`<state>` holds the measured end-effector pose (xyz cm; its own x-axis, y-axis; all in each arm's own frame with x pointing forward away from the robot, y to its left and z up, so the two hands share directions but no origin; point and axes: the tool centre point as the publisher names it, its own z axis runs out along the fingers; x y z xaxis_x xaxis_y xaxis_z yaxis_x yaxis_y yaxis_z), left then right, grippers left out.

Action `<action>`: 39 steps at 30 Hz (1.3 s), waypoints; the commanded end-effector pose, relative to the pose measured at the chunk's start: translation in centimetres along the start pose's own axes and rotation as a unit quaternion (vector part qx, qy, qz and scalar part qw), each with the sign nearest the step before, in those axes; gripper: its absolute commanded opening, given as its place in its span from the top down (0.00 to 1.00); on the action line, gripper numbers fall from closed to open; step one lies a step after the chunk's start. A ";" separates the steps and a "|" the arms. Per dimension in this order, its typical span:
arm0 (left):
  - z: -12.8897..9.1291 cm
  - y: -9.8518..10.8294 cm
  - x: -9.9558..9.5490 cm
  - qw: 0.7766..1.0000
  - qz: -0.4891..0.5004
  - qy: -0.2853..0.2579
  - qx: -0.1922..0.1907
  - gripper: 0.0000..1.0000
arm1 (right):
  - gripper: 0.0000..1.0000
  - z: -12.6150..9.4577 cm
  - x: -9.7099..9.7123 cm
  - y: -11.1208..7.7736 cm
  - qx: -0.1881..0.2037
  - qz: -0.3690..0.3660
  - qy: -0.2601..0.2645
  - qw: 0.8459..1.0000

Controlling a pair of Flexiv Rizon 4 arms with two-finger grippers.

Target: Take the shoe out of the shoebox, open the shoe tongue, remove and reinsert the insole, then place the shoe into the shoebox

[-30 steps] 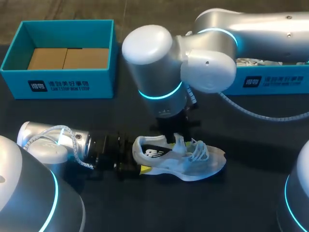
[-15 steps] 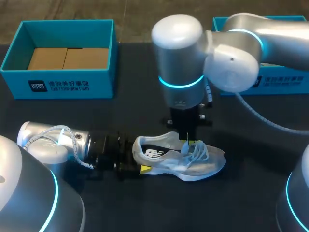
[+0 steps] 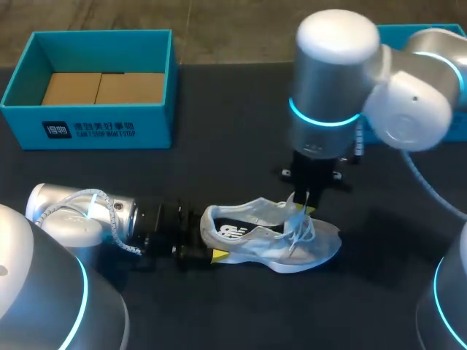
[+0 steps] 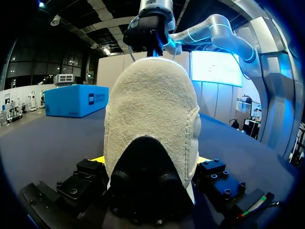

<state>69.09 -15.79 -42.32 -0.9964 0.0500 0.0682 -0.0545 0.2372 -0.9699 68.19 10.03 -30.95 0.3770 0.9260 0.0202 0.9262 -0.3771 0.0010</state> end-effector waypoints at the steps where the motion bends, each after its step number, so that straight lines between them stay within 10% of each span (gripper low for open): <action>1: 0.1 0.3 0.0 1.000 -0.001 0.000 -0.002 1.00 | 1.00 0.0 -1.4 -0.1 -0.001 -0.005 0.129 0.992; 28: 0.1 0.3 0.0 1.000 -0.001 0.000 -0.002 1.00 | 1.00 2.8 -5.4 0.7 0.017 -0.035 0.259 0.965; 33: 0.1 0.3 0.0 1.000 -0.001 0.000 -0.002 1.00 | 0.56 2.9 -5.3 0.5 0.024 -0.050 0.257 0.965; 39: 0.1 0.3 0.0 1.000 -0.001 0.000 -0.002 1.00 | 0.41 2.0 -5.3 0.2 0.017 -0.064 0.256 0.964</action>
<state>69.10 -15.78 -42.34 -0.9964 0.0499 0.0682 -0.0545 0.2375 -0.9699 67.07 5.48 -33.49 0.2351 0.8903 0.3899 0.9676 -0.2525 -0.0067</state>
